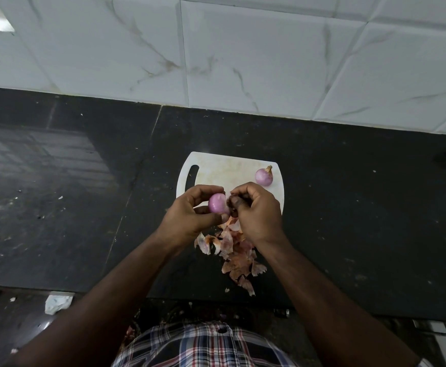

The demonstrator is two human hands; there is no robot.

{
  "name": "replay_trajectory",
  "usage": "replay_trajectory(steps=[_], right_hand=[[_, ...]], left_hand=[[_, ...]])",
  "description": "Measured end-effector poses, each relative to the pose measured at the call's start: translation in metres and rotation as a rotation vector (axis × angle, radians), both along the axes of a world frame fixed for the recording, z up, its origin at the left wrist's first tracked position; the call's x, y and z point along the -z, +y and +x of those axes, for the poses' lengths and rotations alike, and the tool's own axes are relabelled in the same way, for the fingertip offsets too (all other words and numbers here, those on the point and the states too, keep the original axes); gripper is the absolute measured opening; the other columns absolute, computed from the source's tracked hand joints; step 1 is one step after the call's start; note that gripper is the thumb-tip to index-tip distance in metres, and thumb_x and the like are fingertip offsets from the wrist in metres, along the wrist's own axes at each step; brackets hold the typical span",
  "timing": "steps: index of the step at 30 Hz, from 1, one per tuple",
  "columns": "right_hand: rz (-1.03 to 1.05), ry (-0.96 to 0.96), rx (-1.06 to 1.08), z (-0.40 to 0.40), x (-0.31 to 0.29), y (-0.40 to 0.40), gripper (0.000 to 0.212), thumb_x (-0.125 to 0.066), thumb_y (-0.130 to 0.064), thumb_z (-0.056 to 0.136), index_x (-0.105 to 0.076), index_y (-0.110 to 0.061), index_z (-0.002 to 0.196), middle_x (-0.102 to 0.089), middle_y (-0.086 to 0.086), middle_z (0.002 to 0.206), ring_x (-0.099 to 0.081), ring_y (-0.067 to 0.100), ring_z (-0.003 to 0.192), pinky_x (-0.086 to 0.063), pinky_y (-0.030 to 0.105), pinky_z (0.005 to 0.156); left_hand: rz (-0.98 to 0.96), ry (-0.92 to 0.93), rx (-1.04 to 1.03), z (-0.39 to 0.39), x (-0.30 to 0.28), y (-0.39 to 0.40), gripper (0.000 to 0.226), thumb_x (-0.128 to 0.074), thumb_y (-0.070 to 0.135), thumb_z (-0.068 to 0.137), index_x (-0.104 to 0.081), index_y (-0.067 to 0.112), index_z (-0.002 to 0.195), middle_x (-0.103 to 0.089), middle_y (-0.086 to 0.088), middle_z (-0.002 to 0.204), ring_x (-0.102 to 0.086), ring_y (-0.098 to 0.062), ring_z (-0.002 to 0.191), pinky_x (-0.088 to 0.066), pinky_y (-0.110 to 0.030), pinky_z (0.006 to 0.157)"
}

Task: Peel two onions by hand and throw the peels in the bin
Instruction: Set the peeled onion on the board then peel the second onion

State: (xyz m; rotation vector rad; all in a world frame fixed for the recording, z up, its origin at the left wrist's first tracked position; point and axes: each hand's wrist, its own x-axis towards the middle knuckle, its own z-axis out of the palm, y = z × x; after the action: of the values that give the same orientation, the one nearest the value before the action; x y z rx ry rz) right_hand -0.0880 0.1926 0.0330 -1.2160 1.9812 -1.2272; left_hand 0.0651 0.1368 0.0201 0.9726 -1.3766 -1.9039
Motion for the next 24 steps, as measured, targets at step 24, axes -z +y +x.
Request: replay_trajectory(steps=[24], right_hand=[[-0.051,0.017,-0.039,0.003,0.003,-0.003,0.007,-0.073,-0.015,0.087,-0.074,-0.017,0.094,-0.072,-0.007,0.087,-0.067,0.006,0.084,-0.057,0.029,0.080]], left_hand=[[0.023,-0.004,-0.017,0.002,0.003,0.000,0.056,-0.077,-0.009,0.076,-0.065,0.015,0.124,-0.071,-0.008,0.119,-0.072,-0.028,0.100,-0.061,-0.036,0.082]])
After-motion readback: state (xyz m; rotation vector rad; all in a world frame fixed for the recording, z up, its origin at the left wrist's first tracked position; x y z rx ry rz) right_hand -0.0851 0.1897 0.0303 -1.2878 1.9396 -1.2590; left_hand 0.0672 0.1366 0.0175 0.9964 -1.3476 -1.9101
